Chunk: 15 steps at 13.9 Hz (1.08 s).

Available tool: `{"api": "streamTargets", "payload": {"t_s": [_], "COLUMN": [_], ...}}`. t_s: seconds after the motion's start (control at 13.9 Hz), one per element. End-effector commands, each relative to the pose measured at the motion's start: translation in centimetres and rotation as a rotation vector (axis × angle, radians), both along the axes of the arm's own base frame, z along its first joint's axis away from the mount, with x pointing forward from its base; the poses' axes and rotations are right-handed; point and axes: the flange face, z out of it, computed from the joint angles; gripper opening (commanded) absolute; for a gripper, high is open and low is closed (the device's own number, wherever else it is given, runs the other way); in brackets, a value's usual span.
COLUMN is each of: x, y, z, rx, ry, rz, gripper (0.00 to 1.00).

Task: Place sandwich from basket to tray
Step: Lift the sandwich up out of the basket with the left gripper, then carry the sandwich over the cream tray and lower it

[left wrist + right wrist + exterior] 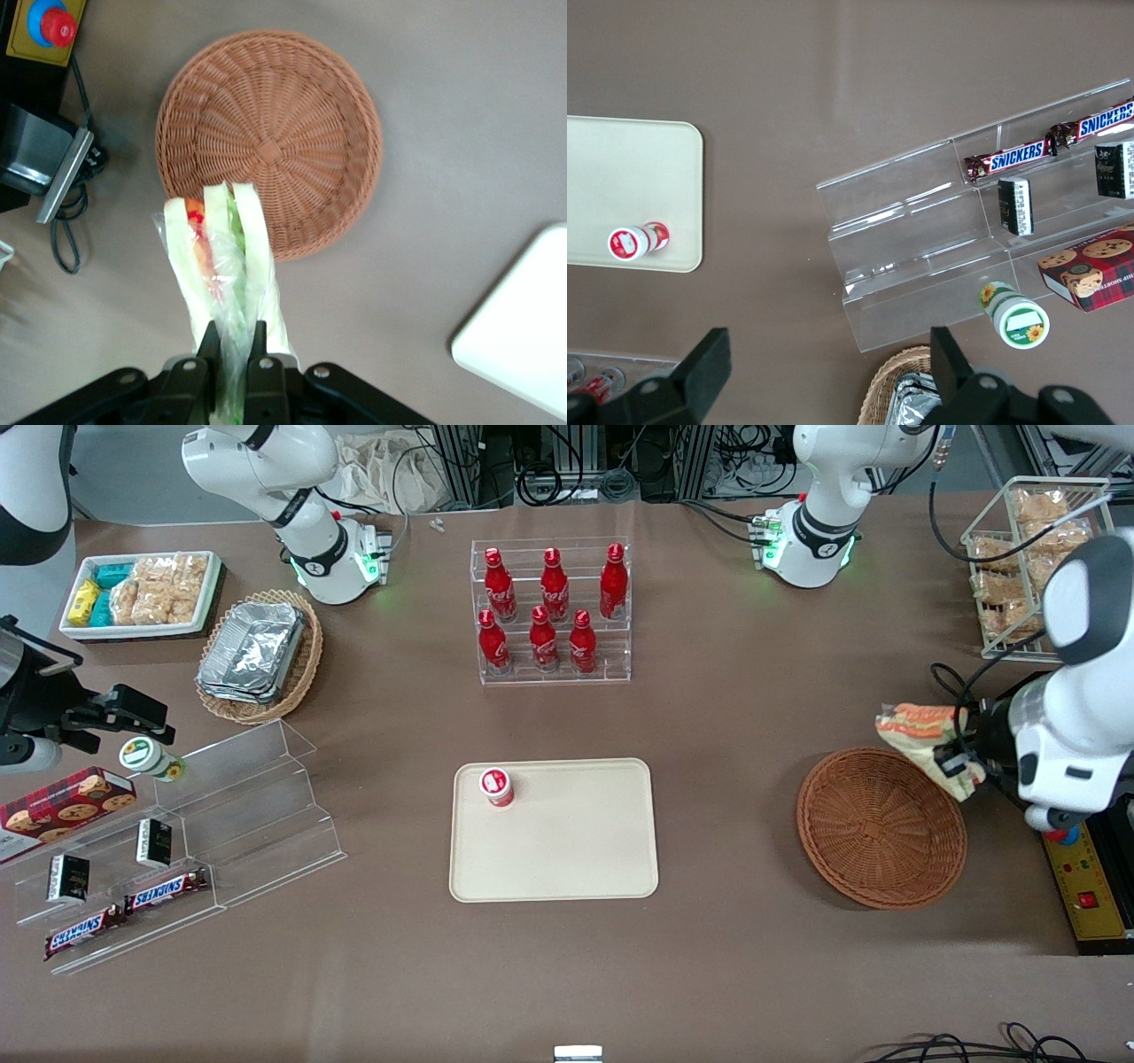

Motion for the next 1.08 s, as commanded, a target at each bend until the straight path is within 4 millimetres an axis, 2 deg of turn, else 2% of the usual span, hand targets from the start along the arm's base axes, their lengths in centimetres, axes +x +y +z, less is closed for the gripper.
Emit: {"api": "streamTargets", "payload": {"t_s": [0.0, 0.14, 0.22, 0.36, 0.5, 0.58, 0.79, 0.86, 1.01], "x": [-0.5, -1.3, -1.9, -2.5, -3.8, -4.2, -3.8, -3.6, -2.5], "y": [-3.9, -8.0, -11.0, -15.0, -20.4, -22.7, -27.6, -29.6, -32.0], "z": [1.4, 1.1, 0.4, -1.0, -1.8, -3.1, -5.2, -6.6, -10.3], "rx": [-0.047, -0.067, -0.068, -0.08, -0.05, -0.041, -0.084, -0.117, -0.145], "ry": [0.012, 0.022, 0.033, 0.032, 0.015, 0.023, -0.072, -0.098, -0.14], "rz": [-0.132, -0.212, -0.275, -0.35, -0.426, -0.462, -0.525, -0.531, -0.537], "gripper": [0.0, 0.0, 0.0, 0.0, 0.0, 0.0, 0.0, 0.0, 0.0]}}
